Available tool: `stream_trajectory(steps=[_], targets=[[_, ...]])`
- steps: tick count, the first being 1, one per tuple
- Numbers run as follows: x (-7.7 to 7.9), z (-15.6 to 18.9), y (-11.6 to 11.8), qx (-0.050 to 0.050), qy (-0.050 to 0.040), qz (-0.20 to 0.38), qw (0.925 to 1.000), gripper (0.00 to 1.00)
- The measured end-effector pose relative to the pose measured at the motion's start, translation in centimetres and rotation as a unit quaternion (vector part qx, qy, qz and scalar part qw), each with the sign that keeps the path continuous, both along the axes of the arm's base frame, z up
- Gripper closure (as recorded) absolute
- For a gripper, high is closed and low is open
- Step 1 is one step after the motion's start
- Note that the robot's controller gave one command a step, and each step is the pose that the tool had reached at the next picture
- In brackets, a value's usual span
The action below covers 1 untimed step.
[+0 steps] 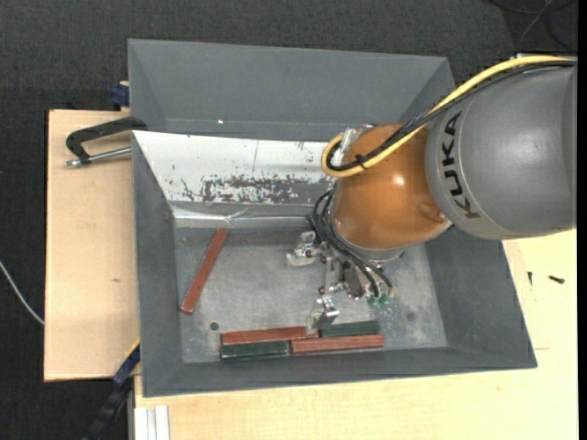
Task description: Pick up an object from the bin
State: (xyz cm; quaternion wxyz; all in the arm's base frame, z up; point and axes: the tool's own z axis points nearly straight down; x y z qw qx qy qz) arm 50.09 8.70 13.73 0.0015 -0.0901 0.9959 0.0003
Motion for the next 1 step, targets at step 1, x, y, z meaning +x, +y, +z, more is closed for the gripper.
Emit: stream_trajectory(steps=[1], targets=[[-0.01,-2.85,-3.73,0.0,0.0025,0.023,0.9997,0.0]])
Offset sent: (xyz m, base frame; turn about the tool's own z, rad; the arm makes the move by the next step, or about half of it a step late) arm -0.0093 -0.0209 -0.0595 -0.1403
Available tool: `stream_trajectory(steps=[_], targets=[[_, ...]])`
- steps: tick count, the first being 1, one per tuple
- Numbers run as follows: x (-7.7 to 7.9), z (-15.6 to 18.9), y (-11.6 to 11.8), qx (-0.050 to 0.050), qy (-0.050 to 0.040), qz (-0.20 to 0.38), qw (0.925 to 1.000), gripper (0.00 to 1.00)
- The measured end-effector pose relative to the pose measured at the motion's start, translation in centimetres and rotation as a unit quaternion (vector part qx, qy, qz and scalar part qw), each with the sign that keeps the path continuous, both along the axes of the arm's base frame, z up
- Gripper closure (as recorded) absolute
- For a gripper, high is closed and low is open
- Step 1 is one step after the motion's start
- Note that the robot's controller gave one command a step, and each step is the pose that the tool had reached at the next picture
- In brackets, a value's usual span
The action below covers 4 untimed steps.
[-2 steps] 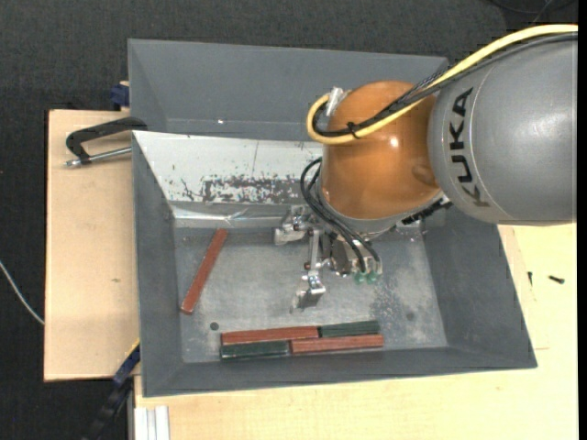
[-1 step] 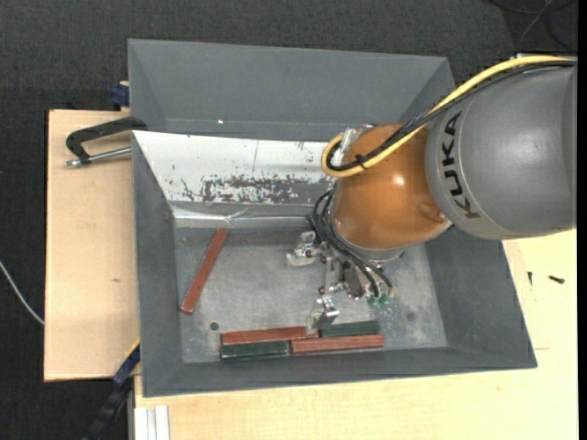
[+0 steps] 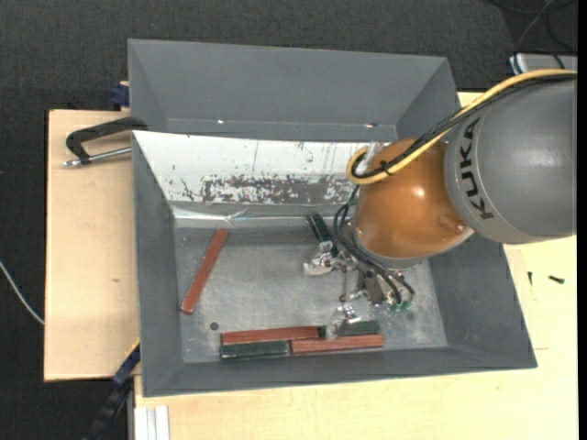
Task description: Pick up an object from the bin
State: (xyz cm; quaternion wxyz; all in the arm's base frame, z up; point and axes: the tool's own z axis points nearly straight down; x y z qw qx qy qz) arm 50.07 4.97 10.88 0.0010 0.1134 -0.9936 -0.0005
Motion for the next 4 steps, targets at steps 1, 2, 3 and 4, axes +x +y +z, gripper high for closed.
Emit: stream_trajectory(steps=[1,2,3,4], targets=[[-0.9,-2.4,1.2,-0.006,0.007,0.046,0.9989,1.0],[-0.9,-2.4,1.2,-0.006,0.0071,0.046,0.9989,1.0],[-0.5,-1.1,1.6,-0.001,-0.0027,0.138,0.9904,1.0],[0.4,0.9,7.8,0.001,-0.0045,0.339,0.9407,0.0]])
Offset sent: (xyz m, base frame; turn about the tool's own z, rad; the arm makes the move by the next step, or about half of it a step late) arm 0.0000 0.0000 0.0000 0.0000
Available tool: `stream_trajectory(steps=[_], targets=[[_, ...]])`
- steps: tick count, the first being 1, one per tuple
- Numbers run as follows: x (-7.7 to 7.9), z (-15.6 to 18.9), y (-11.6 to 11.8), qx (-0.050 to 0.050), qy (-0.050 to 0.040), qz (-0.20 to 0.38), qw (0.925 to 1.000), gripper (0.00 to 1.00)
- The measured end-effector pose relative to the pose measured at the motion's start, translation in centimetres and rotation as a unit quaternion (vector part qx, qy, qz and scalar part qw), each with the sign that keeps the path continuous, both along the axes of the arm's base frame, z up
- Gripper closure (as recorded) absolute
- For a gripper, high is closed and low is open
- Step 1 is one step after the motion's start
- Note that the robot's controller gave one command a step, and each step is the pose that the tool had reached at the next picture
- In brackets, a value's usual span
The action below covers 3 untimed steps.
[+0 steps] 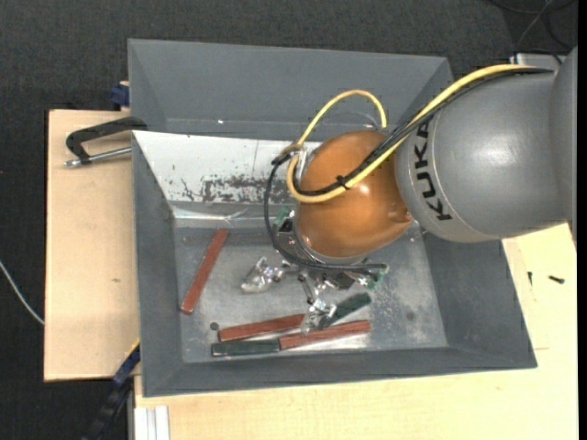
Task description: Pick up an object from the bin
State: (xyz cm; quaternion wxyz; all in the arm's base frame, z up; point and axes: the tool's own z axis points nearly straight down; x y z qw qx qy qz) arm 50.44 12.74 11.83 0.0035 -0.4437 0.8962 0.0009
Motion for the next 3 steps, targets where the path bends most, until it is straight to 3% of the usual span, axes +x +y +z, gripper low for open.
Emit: stream_trajectory(steps=[1,2,3], targets=[[0.0,0.0,0.0,0.0,0.0005,0.0,1.0,0.0],[-0.3,-3.0,-3.6,-0.001,0.0026,0.019,0.9998,0.0],[-0.6,-4.3,-4.3,-0.004,0.001,0.031,0.9995,1.0]])
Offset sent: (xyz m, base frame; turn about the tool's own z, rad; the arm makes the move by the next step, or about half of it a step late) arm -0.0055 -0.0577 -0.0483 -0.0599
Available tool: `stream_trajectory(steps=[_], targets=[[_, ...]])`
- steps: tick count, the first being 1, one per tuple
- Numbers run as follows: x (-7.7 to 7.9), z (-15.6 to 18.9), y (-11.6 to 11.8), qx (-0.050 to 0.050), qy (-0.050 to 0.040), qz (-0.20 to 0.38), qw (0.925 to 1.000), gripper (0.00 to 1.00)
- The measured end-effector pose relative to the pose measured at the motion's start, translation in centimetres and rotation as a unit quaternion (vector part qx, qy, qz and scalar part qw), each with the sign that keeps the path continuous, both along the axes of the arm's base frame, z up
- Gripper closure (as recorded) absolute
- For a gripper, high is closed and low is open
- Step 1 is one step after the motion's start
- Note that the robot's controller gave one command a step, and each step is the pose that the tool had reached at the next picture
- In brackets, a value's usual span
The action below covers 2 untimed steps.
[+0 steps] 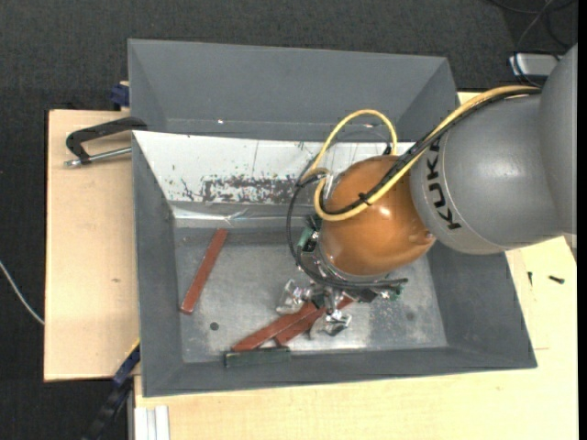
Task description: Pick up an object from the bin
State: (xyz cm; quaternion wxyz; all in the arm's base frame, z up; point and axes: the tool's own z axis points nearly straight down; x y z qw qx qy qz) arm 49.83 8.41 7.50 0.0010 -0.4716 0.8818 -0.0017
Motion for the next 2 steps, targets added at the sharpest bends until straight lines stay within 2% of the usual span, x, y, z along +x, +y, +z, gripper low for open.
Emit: stream_trajectory(steps=[1,2], targets=[[0.0,0.0,0.0,0.0,0.0,0.0,1.0,1.0],[-0.5,17.0,0.9,0.003,-0.0025,0.01,0.9999,1.0]])
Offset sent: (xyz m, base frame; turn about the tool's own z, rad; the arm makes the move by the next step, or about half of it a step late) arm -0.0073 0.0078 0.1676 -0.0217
